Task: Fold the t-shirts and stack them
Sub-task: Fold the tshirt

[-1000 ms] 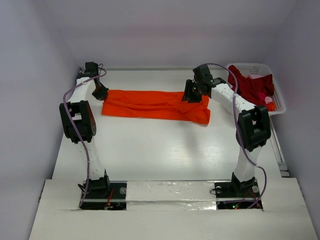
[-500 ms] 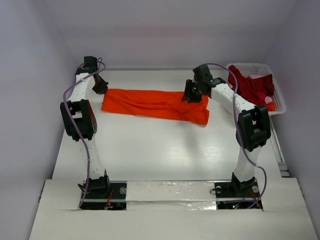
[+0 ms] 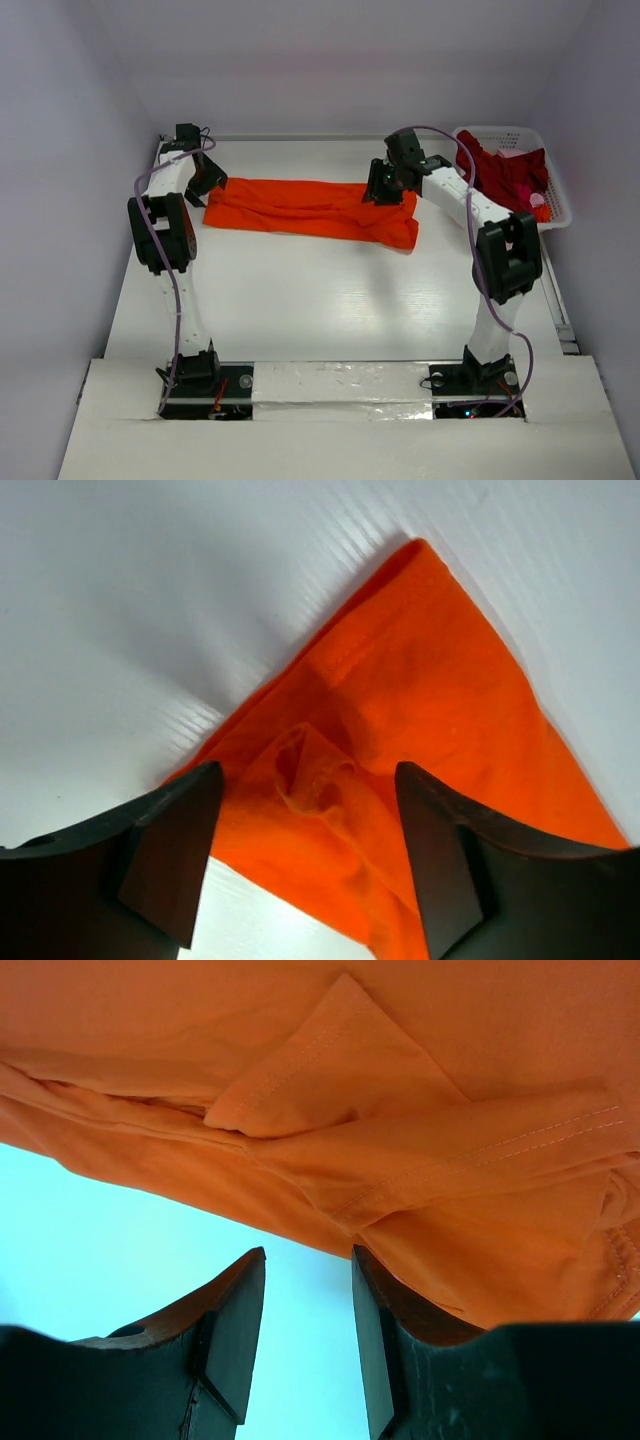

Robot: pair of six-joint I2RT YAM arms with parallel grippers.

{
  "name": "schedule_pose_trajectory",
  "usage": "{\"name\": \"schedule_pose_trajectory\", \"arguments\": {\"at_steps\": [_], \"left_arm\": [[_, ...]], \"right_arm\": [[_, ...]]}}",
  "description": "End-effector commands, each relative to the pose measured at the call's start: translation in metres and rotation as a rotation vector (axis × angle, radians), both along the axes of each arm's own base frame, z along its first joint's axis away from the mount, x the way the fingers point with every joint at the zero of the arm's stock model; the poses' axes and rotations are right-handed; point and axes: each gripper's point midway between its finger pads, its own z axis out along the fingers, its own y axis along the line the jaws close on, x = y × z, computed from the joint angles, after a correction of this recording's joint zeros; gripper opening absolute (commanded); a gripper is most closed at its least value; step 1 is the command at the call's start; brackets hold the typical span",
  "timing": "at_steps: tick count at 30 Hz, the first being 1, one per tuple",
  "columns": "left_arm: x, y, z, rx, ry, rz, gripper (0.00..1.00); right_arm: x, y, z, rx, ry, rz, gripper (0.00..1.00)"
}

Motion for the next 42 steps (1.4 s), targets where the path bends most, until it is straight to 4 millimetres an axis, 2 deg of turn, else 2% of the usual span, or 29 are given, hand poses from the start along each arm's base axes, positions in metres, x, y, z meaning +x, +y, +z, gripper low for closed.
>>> {"name": "schedule_pose_trajectory", "arguments": {"at_steps": [1, 2, 3, 6, 7, 9, 11, 13, 14, 16, 17, 18, 19, 20, 21, 22, 23, 24, 25, 27, 28, 29, 31, 32, 35, 38, 39, 42], "left_arm": [[-0.002, 0.014, 0.019, 0.047, -0.046, 0.057, 0.68], [-0.002, 0.019, 0.023, 0.052, -0.057, 0.073, 0.78], [-0.002, 0.027, 0.032, 0.060, -0.076, 0.089, 0.82], [-0.004, 0.036, 0.042, 0.083, -0.086, 0.106, 0.86], [-0.004, 0.044, 0.052, 0.100, -0.103, 0.120, 0.86], [-0.004, 0.046, 0.062, 0.112, -0.123, 0.121, 0.85], [-0.007, 0.043, 0.073, 0.106, -0.150, 0.112, 0.84], [-0.014, 0.040, 0.083, 0.096, -0.168, 0.105, 0.78], [-0.016, 0.038, 0.085, 0.090, -0.176, 0.098, 0.75], [-0.022, 0.036, 0.097, 0.089, -0.210, 0.089, 0.55], [-0.022, 0.034, 0.100, 0.086, -0.224, 0.078, 0.43], [-0.020, 0.033, 0.105, 0.083, -0.249, 0.072, 0.17], [-0.019, 0.026, 0.104, 0.050, -0.259, 0.047, 0.09], [-0.016, 0.022, 0.103, 0.039, -0.266, 0.024, 0.02], [-0.013, 0.020, 0.101, 0.024, -0.271, 0.010, 0.00], [-0.007, 0.001, 0.089, -0.046, -0.256, -0.050, 0.00], [-0.004, -0.004, 0.084, -0.068, -0.248, -0.071, 0.00], [-0.003, -0.016, 0.077, -0.083, -0.224, -0.112, 0.00], [0.003, -0.021, 0.067, -0.091, -0.205, -0.129, 0.00], [0.007, -0.030, 0.059, -0.090, -0.187, -0.168, 0.00], [0.011, -0.038, 0.055, -0.093, -0.182, -0.189, 0.00], [0.012, -0.039, 0.054, -0.094, -0.182, -0.193, 0.00], [0.015, -0.050, 0.049, -0.088, -0.172, -0.217, 0.00], [0.016, -0.049, 0.047, -0.082, -0.169, -0.213, 0.00], [0.016, -0.053, 0.036, -0.074, -0.146, -0.232, 0.00], [0.011, -0.052, 0.025, -0.048, -0.105, -0.236, 0.00], [0.011, -0.051, 0.024, -0.040, -0.107, -0.233, 0.00], [0.007, -0.047, 0.021, -0.020, -0.100, -0.220, 0.00]], "right_arm": [[-0.002, 0.007, 0.042, 0.035, -0.099, 0.030, 0.45], [-0.002, 0.006, 0.044, 0.030, -0.109, 0.030, 0.45], [-0.003, 0.005, 0.044, 0.025, -0.110, 0.030, 0.45], [-0.006, 0.001, 0.044, 0.010, -0.116, 0.030, 0.46], [-0.006, 0.000, 0.043, 0.004, -0.115, 0.032, 0.46], [-0.006, -0.001, 0.043, 0.002, -0.118, 0.029, 0.46], [-0.005, 0.000, 0.045, 0.005, -0.121, 0.028, 0.46], [-0.005, -0.001, 0.045, -0.002, -0.123, 0.025, 0.48], [-0.002, -0.005, 0.044, -0.023, -0.129, 0.015, 0.55], [0.002, -0.010, 0.041, -0.057, -0.120, -0.008, 0.65], [0.006, -0.011, 0.033, -0.075, -0.108, -0.007, 0.54], [0.011, -0.008, 0.036, -0.072, -0.116, -0.008, 0.35], [0.013, -0.008, 0.033, -0.076, -0.108, -0.013, 0.08], [0.018, -0.009, 0.023, -0.085, -0.088, -0.038, 0.00], [0.022, -0.007, 0.020, -0.082, -0.082, -0.044, 0.00], [0.029, -0.004, 0.025, -0.075, -0.088, -0.049, 0.00], [0.033, -0.001, 0.022, -0.069, -0.076, -0.062, 0.00], [0.037, 0.002, 0.006, -0.074, -0.036, -0.060, 0.00], [0.043, 0.008, 0.013, -0.055, -0.044, -0.058, 0.00], [0.047, 0.017, 0.009, -0.022, -0.020, -0.047, 0.00], [0.048, 0.020, -0.001, -0.020, 0.005, -0.044, 0.00], [0.053, 0.023, 0.005, -0.007, -0.007, -0.044, 0.00], [0.055, 0.023, 0.002, -0.017, 0.002, -0.048, 0.00], [0.059, 0.021, 0.006, -0.025, -0.014, -0.055, 0.00], [0.057, 0.017, 0.001, -0.052, 0.004, -0.056, 0.00], [0.048, 0.014, -0.006, -0.056, 0.032, -0.065, 0.00], [0.040, 0.012, -0.016, -0.060, 0.061, -0.064, 0.00], [0.030, 0.014, -0.019, -0.029, 0.077, -0.065, 0.00]]}}
